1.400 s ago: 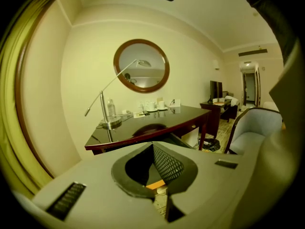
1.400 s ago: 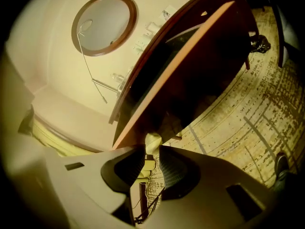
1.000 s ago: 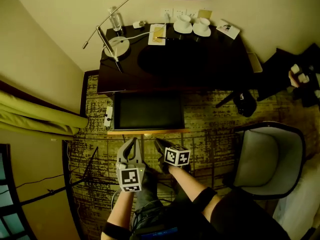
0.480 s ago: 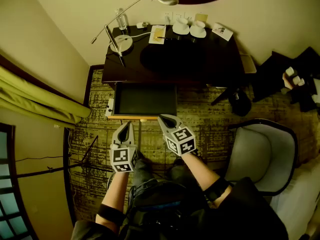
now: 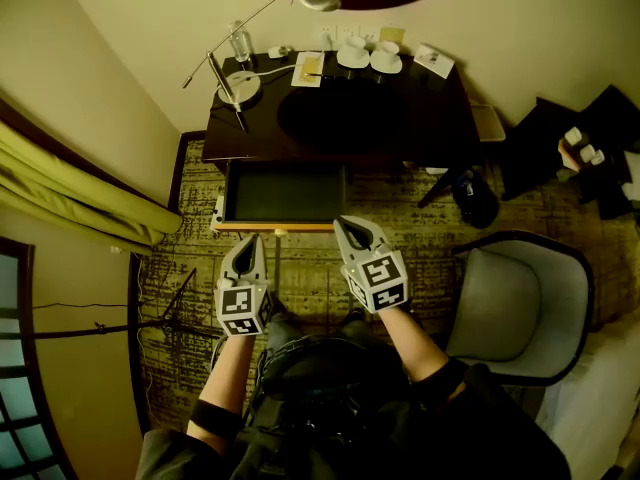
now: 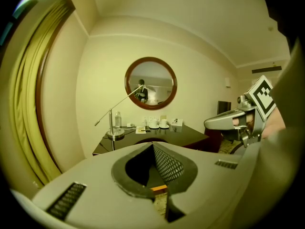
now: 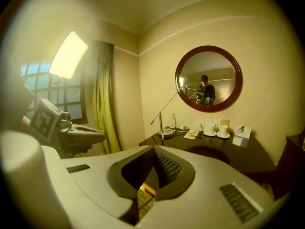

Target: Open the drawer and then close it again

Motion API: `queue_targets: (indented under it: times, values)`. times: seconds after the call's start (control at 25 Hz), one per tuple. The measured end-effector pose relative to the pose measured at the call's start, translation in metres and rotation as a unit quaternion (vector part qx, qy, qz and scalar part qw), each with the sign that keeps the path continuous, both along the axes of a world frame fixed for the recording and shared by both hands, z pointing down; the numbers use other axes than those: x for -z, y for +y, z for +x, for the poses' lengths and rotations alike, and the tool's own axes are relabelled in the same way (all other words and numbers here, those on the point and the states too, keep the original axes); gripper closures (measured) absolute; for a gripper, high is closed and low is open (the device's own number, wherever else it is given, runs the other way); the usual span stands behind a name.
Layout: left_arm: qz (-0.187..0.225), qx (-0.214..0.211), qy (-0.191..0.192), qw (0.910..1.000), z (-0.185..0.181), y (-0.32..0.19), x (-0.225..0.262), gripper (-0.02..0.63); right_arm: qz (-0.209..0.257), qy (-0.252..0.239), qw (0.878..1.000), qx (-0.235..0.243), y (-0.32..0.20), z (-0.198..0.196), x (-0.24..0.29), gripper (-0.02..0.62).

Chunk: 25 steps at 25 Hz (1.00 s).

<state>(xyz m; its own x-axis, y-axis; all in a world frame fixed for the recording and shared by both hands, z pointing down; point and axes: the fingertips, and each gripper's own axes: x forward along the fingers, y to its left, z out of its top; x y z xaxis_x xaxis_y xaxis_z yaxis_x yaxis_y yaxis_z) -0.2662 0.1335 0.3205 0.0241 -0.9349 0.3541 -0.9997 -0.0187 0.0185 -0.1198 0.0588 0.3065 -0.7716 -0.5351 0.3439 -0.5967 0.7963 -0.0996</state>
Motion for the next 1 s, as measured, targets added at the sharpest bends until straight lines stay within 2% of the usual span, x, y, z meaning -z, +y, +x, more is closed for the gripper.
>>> queue_targets:
  times: [0.32,0.52,0.72,0.88,1.0]
  values:
    - [0.008,-0.024,-0.019,0.9995,0.032,-0.002,0.005,0.601,-0.008,-0.005,1.000,-0.006,0.003,0.024,-0.005,0.595]
    - [0.015,-0.054,-0.055,0.9969,0.065,-0.009,0.012,0.600,-0.009,-0.001,1.000,-0.012,0.001,0.047,-0.007,0.595]
    - [0.011,-0.069,-0.055,0.9960,0.099,-0.014,0.010,0.600,-0.004,0.017,1.000,-0.015,0.001,0.080,-0.016,0.595]
    - [0.003,-0.097,-0.053,0.9938,0.129,-0.023,0.007,0.600,-0.009,0.025,0.999,-0.038,-0.007,0.110,-0.025,0.595]
    - [0.002,-0.132,-0.056,0.9897,0.147,-0.030,0.007,0.600,-0.025,0.010,0.997,-0.076,-0.015,0.132,-0.032,0.595]
